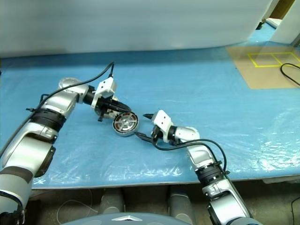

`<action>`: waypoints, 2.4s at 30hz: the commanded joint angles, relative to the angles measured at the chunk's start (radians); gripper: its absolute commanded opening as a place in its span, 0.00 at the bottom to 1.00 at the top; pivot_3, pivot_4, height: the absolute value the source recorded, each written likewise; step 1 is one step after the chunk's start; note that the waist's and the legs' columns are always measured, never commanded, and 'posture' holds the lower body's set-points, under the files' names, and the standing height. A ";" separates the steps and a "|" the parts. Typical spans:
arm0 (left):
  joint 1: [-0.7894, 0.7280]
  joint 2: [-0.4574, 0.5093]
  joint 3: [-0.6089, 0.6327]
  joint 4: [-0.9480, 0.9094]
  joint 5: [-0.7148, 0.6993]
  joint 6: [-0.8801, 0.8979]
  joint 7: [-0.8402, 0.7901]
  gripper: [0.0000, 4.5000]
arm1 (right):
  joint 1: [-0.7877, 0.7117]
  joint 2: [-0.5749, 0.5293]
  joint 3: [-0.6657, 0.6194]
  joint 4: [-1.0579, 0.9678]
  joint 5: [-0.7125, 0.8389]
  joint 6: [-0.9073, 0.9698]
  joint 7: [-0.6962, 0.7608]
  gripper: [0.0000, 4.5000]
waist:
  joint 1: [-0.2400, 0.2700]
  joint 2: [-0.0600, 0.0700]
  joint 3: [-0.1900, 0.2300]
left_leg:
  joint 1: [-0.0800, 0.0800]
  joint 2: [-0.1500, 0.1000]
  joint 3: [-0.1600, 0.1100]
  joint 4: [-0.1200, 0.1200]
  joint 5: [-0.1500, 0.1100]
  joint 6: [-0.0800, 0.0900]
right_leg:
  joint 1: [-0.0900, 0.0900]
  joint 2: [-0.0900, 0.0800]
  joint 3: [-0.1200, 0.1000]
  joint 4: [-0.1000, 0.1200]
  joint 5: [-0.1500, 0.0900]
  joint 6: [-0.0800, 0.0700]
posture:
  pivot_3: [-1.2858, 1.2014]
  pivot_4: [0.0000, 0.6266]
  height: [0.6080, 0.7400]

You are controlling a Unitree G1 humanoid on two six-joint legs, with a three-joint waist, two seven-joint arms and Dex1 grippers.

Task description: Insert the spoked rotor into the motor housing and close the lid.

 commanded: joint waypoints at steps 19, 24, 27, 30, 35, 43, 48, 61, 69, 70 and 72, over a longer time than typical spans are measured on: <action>0.500 -0.102 0.236 -0.723 -0.056 0.458 0.640 0.01 | -0.015 -0.006 -0.012 0.013 0.007 -0.038 0.017 0.96 | -0.008 0.000 0.000 | -0.002 0.000 0.000 -0.001 0.000 0.000 | -0.003 0.000 0.000 -0.001 -0.002 -0.003 | 0.52 0.24 1.00; 0.562 -0.094 0.218 -0.729 -0.029 0.459 0.681 0.01 | -0.015 -0.011 -0.014 0.013 0.006 -0.039 0.019 0.96 | -0.009 0.000 0.000 | -0.002 0.000 0.000 -0.001 0.000 0.000 | -0.003 0.000 0.000 -0.002 -0.002 -0.003 | 0.52 0.24 1.00; 0.610 -0.102 0.209 -0.748 -0.026 0.466 0.708 0.01 | -0.018 -0.012 -0.017 0.010 0.009 -0.036 0.018 0.96 | -0.011 0.001 0.000 | -0.002 0.000 0.001 -0.001 0.000 0.000 | -0.003 0.000 0.000 -0.003 -0.002 -0.003 | 0.52 0.24 1.00; 0.659 -0.124 0.200 -0.751 -0.025 0.453 0.733 0.01 | -0.021 -0.012 -0.019 0.013 0.009 -0.038 0.017 0.96 | -0.013 0.001 -0.001 | -0.002 0.000 0.001 -0.002 0.000 0.000 | -0.003 0.000 0.000 -0.003 -0.002 -0.003 | 0.52 0.24 1.00; 0.694 -0.136 0.202 -0.741 -0.036 0.440 0.738 0.01 | -0.024 -0.010 -0.016 0.012 0.008 -0.037 0.017 0.96 | -0.015 0.003 -0.002 | 0.000 0.000 0.002 -0.002 0.000 0.000 | -0.002 0.000 0.000 -0.003 -0.003 -0.003 | 0.52 0.24 1.00; 0.654 -0.170 0.336 -0.797 -0.225 0.394 0.657 0.01 | -0.028 0.000 -0.007 0.029 0.007 -0.043 0.026 0.96 | -0.026 0.003 -0.002 | -0.002 0.000 0.002 -0.002 0.000 0.000 | -0.005 0.000 0.000 -0.004 -0.003 -0.003 | 0.52 0.24 1.00; 0.637 -0.164 0.431 -0.845 -0.353 0.412 0.640 0.01 | -0.046 0.017 -0.013 0.049 0.022 -0.048 0.044 0.96 | -0.034 0.003 -0.002 | -0.003 0.000 0.002 -0.002 0.000 0.000 | -0.005 0.001 0.000 -0.005 -0.003 -0.003 | 0.52 0.24 1.00; 0.628 -0.077 0.672 -0.843 -0.566 0.446 0.689 0.01 | -0.102 0.030 -0.035 0.011 0.091 -0.027 0.109 0.96 | -0.034 0.003 -0.001 | -0.002 0.000 0.002 -0.003 0.000 0.000 | -0.005 0.001 0.000 -0.005 -0.003 -0.003 | 0.52 0.24 1.00; 0.623 -0.116 0.786 -0.725 -0.572 0.391 0.818 0.01 | -0.099 0.022 -0.025 0.007 0.079 -0.018 0.126 0.96 | -0.034 0.003 -0.001 | -0.003 0.000 0.002 -0.003 0.000 0.000 | -0.005 0.001 -0.001 -0.005 -0.003 -0.003 | 0.52 0.24 1.00; 0.616 -0.130 0.800 -0.705 -0.577 0.390 0.848 0.01 | -0.098 0.020 -0.024 0.005 0.079 -0.017 0.127 0.96 | -0.033 0.003 -0.001 | -0.003 0.000 0.002 -0.003 0.000 0.000 | -0.005 0.001 -0.001 -0.005 -0.003 -0.003 | 0.52 0.24 1.00; 0.616 -0.142 0.806 -0.674 -0.559 0.386 0.881 0.01 | -0.095 0.017 -0.023 0.001 0.078 -0.014 0.130 0.96 | -0.033 0.002 -0.001 | -0.003 0.000 0.002 -0.003 0.000 0.000 | -0.005 0.001 -0.001 -0.005 -0.003 -0.003 | 0.52 0.24 1.00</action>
